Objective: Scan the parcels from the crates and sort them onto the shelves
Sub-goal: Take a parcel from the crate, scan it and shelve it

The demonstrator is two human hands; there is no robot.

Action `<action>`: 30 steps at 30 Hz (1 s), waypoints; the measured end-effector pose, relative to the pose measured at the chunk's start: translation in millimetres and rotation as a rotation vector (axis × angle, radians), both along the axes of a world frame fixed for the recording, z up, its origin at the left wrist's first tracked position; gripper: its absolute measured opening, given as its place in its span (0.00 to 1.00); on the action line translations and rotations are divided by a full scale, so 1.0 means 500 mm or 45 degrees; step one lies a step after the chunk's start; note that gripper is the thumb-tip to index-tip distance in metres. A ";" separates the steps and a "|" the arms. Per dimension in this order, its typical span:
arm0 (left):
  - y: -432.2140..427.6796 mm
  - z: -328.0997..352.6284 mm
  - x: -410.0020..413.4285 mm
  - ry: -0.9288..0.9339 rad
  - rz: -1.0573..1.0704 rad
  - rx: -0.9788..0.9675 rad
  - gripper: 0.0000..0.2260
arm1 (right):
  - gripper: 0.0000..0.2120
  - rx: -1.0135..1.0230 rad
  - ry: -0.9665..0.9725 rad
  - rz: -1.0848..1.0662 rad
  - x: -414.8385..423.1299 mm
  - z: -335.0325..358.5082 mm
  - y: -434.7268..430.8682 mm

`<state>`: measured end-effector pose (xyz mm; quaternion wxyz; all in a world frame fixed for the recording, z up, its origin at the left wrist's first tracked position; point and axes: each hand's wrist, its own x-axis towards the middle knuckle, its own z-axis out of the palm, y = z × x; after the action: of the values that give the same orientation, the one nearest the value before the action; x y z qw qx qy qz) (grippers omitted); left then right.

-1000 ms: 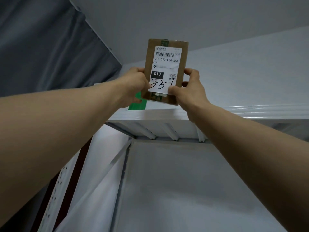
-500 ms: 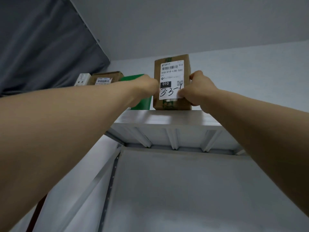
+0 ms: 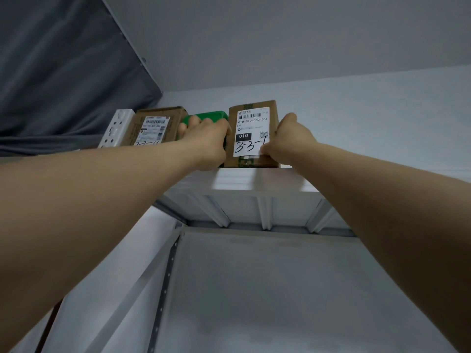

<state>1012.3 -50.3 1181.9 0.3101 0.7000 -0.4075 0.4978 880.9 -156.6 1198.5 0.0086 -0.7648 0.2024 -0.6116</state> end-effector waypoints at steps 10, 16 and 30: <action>0.032 -0.019 -0.033 0.065 -0.009 0.071 0.22 | 0.27 0.064 0.097 0.039 0.000 -0.030 0.001; 0.025 -0.041 -0.089 0.121 -0.057 0.028 0.24 | 0.19 -0.168 -0.043 -0.024 -0.069 -0.066 0.016; -0.067 -0.215 -0.357 0.210 -0.187 0.249 0.29 | 0.18 -0.167 0.021 0.072 -0.363 -0.300 -0.091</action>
<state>833.7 -83.6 1074.3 0.3084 0.7338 -0.4772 0.3725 699.3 -202.3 1048.5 -0.0258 -0.7741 0.1401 -0.6168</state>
